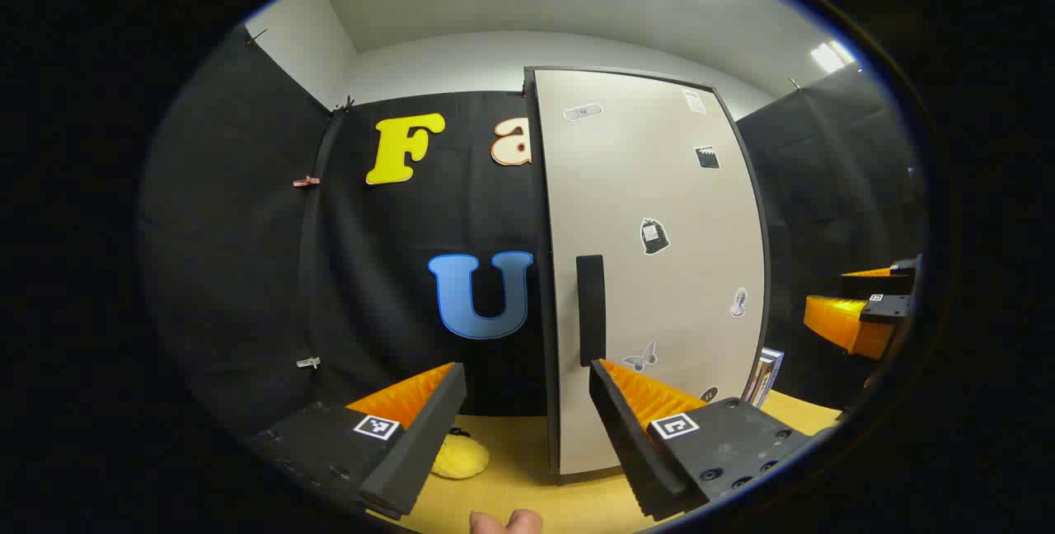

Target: Open the cabinet door with the right hand, grasp the bottle in the cabinet with the left hand and place it on the coaster, then close the cabinet door with the right hand.

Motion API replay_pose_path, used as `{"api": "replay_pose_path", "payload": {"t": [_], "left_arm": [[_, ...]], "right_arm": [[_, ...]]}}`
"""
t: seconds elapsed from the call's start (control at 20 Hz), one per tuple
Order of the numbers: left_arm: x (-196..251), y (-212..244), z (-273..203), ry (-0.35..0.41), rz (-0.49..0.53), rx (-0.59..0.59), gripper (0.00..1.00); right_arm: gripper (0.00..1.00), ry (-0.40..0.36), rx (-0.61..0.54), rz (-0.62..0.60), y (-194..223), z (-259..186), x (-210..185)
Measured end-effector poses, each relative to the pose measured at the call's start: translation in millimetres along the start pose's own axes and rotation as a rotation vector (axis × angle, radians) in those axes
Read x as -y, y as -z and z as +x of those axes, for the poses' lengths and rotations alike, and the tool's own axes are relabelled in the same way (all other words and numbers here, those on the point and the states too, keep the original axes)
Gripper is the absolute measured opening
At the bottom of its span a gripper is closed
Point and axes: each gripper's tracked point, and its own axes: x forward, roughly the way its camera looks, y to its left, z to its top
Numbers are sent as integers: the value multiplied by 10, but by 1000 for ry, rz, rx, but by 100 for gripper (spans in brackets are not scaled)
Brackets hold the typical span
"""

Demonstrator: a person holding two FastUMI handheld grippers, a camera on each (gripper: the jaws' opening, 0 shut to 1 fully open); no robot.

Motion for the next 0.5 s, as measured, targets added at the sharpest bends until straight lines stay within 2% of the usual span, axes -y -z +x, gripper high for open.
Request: {"api": "replay_pose_path", "payload": {"t": [0.5], "left_arm": [[-11,31,71,21,3,8,95]], "right_arm": [[98,12,-1,-4,54,140,-31]]}}
